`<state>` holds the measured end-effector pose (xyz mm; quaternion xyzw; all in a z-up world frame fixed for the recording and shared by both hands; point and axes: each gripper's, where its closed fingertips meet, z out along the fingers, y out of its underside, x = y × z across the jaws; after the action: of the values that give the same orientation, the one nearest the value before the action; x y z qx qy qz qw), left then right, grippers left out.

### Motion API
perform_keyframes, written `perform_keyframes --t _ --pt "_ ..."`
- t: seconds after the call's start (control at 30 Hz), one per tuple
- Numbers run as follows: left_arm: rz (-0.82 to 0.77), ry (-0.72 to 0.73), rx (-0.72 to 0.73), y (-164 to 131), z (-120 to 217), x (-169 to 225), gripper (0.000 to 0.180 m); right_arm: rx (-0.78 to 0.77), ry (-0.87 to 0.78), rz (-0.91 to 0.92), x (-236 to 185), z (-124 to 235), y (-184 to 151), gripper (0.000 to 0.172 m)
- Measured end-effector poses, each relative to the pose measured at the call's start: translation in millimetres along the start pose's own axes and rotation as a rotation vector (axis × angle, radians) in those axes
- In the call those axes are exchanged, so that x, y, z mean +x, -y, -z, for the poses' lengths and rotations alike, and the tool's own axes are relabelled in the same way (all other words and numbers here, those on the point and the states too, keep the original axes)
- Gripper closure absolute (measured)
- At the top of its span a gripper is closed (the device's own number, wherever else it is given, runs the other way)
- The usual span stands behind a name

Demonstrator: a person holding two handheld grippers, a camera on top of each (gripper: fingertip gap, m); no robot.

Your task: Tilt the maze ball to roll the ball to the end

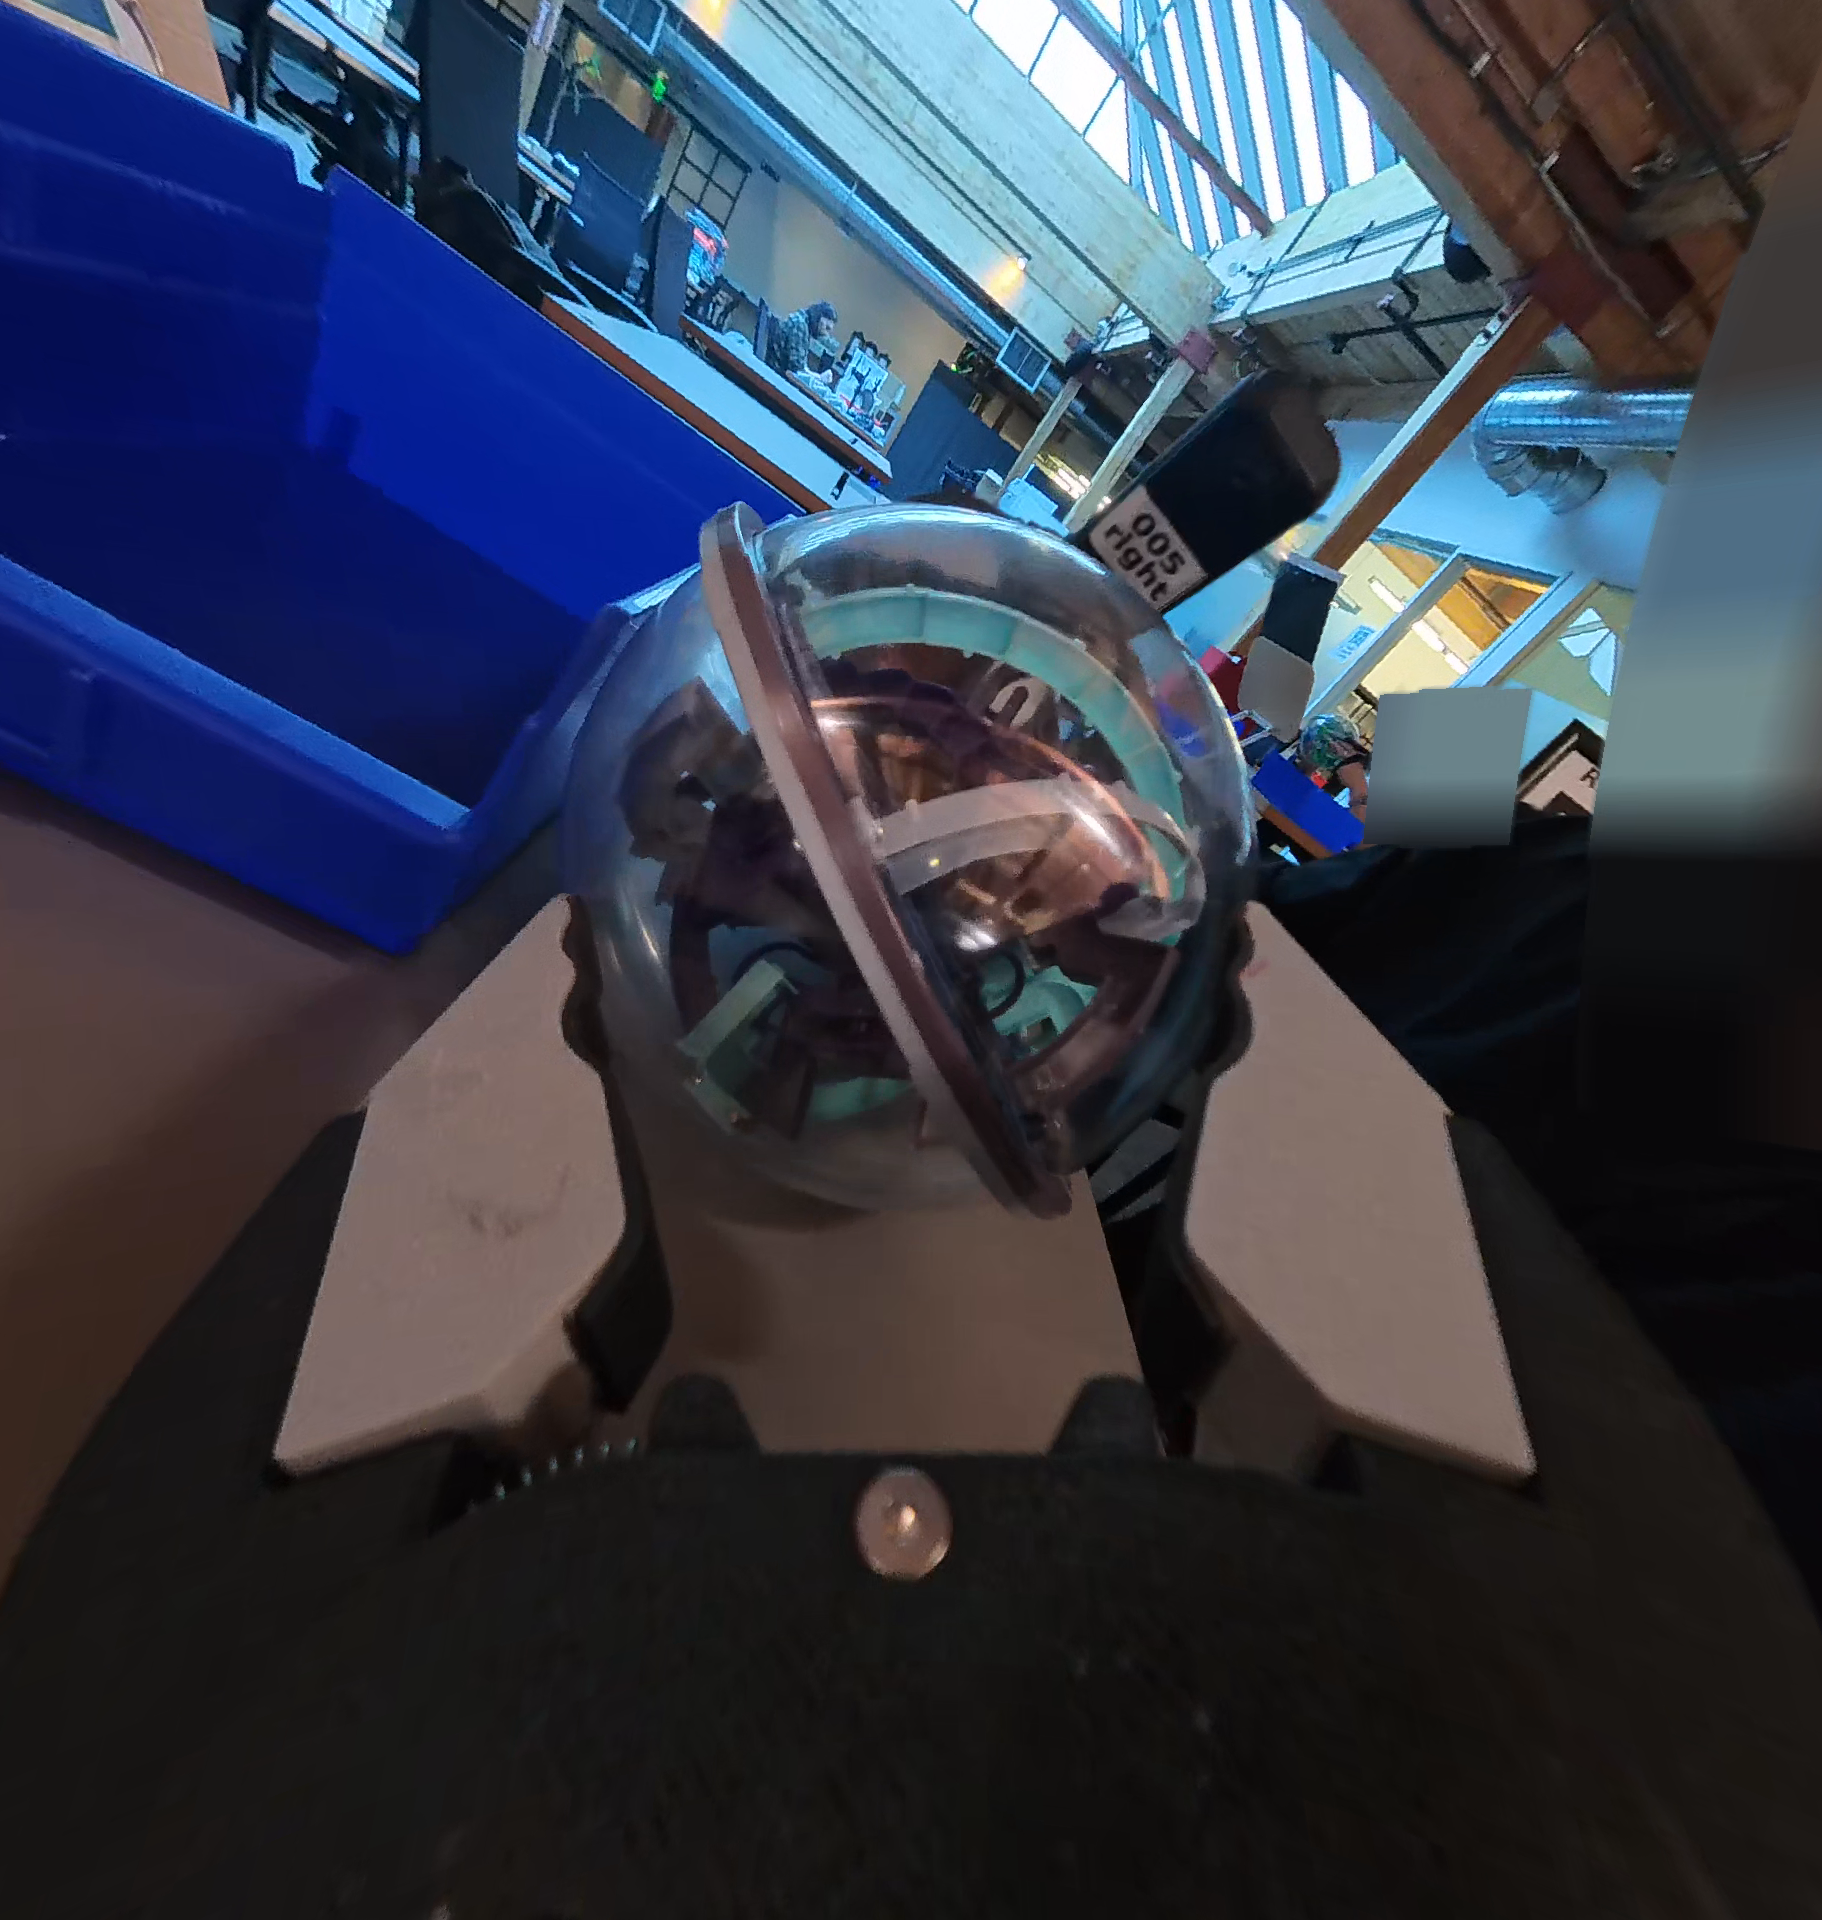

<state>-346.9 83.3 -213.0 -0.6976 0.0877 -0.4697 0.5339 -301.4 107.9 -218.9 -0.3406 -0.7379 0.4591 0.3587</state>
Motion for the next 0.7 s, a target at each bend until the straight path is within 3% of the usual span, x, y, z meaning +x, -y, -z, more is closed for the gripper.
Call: perform_keyframes --t 0.47,0.7 --pt "-0.134 0.021 -0.062 -9.5 9.6 13.9 0.062 -0.002 0.040 -0.095 0.2 -0.1 -8.6 0.026" --pt "-0.326 0.044 -0.188 -28.8 26.1 20.2 0.055 0.007 0.051 -0.115 0.4 -0.7 -8.7 0.024"
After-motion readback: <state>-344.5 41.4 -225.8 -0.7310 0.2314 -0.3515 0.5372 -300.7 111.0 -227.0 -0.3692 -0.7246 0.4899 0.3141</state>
